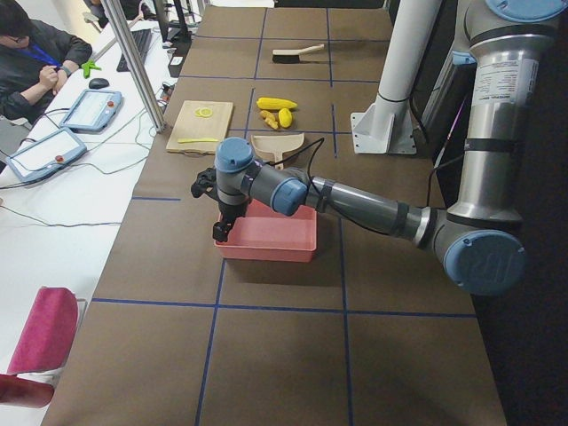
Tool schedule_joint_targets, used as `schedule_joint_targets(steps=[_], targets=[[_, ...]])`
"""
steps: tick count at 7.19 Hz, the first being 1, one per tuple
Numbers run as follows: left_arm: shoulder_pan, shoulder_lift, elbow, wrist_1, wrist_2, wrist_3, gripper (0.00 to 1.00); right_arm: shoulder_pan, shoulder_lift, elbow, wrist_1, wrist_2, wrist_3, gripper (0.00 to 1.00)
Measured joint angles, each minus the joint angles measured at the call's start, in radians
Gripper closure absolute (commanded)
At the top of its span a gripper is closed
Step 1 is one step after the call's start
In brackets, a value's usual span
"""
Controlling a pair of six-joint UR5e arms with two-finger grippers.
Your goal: Sweep and dump trash into bin
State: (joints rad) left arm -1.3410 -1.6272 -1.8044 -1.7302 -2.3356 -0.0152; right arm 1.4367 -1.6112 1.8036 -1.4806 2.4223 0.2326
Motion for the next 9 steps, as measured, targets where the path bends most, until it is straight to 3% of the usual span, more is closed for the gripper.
schedule_joint_targets(steps=[3,7,9], targets=[[0.056,-0.052,-0.060,0.061,-0.001,-0.003,0.00,-0.108,-0.012,0.092,0.011,0.003,0.275,0.00],[0.111,-0.065,-0.097,0.063,-0.001,-0.008,0.00,-0.319,-0.162,0.108,0.340,-0.090,0.550,0.01],[0.124,-0.068,-0.103,0.062,0.000,-0.011,0.00,-0.416,-0.181,0.114,0.374,-0.121,0.620,0.01]])
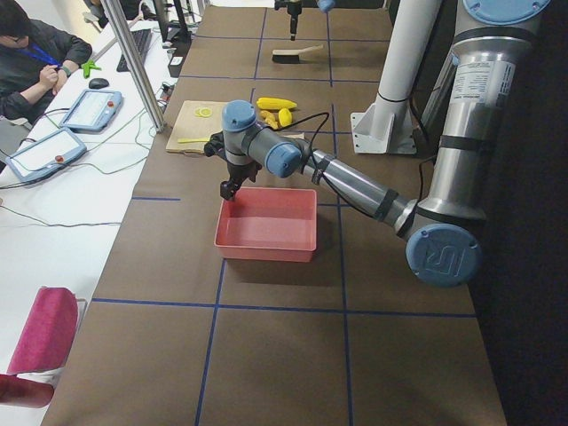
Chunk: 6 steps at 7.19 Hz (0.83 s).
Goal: Sweep and dump trash into bin
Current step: 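Move the left gripper toward the dustpan handle while the right gripper grasps the white brush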
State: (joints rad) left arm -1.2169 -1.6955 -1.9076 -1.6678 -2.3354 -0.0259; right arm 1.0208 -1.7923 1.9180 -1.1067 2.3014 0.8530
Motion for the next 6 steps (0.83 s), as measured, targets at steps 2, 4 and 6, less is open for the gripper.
schedule_joint_targets(steps=[2,4,6], targets=[[0.003,-0.001,-0.008,0.000,0.001,0.000,0.00,-0.087,-0.029,0.001,0.003,-0.013,0.031,0.01],[0.004,-0.001,-0.010,0.000,0.001,0.002,0.00,-0.134,-0.052,-0.020,0.003,-0.014,0.035,0.08],[0.005,0.000,-0.009,0.000,0.002,0.004,0.00,-0.154,-0.054,-0.040,0.003,-0.004,0.037,0.29]])
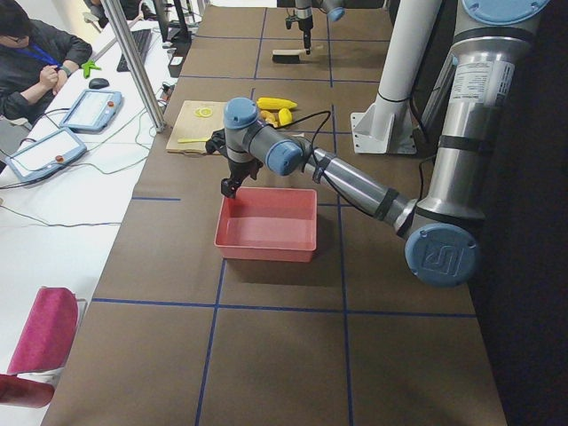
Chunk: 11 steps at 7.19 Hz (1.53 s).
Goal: Sweep and dump trash into bin
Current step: 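Move the left gripper toward the dustpan handle while the right gripper grasps the white brush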
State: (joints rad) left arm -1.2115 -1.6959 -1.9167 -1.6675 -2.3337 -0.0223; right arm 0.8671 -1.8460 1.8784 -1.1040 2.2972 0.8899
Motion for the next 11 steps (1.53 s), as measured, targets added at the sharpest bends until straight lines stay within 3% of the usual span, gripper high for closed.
schedule_joint_targets(steps=[1,2,3,8,11], targets=[[0.001,0.000,0.000,0.000,0.000,0.001,0.00,-0.002,0.002,-0.004,-0.001,0.004,0.000,0.47],[0.001,0.001,0.000,0.000,0.000,0.002,0.00,-0.003,0.003,-0.008,-0.003,0.006,0.000,0.80],[0.003,0.001,0.000,0.000,0.001,0.002,0.00,-0.003,0.003,-0.009,-0.005,0.006,0.000,0.97],[0.022,-0.034,-0.002,-0.002,0.001,0.003,0.00,0.041,0.005,0.040,-0.015,0.017,-0.008,1.00],[0.134,-0.129,-0.011,-0.003,0.000,0.084,0.00,0.091,0.057,0.134,-0.150,0.039,-0.011,1.00]])
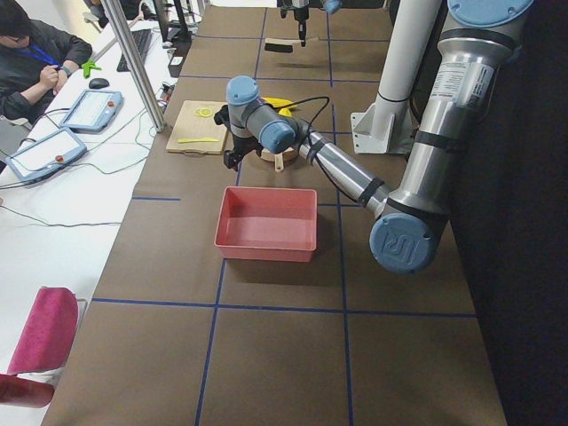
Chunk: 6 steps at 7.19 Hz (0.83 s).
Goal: Sweep and dump trash into bin
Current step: 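Move the left gripper toward the dustpan handle while the right gripper grasps the white brush, then grasp the beige dustpan handle with the left gripper while the right lifts the brush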
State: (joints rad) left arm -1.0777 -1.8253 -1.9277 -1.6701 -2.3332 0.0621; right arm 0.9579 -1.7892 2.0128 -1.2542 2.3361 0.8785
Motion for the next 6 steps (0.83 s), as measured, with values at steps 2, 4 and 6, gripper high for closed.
schedule_joint_targets(steps=[2,4,6], targets=[[0.079,-0.044,0.005,0.001,0.001,0.101,0.00,0.003,0.072,0.014,-0.055,0.000,-0.001,1.00],[0.123,-0.079,0.022,0.003,0.001,0.243,0.00,0.003,0.190,0.027,-0.180,0.004,0.003,1.00],[0.197,-0.135,0.064,0.002,0.014,0.310,0.00,-0.015,0.323,0.031,-0.334,0.003,0.007,1.00]])
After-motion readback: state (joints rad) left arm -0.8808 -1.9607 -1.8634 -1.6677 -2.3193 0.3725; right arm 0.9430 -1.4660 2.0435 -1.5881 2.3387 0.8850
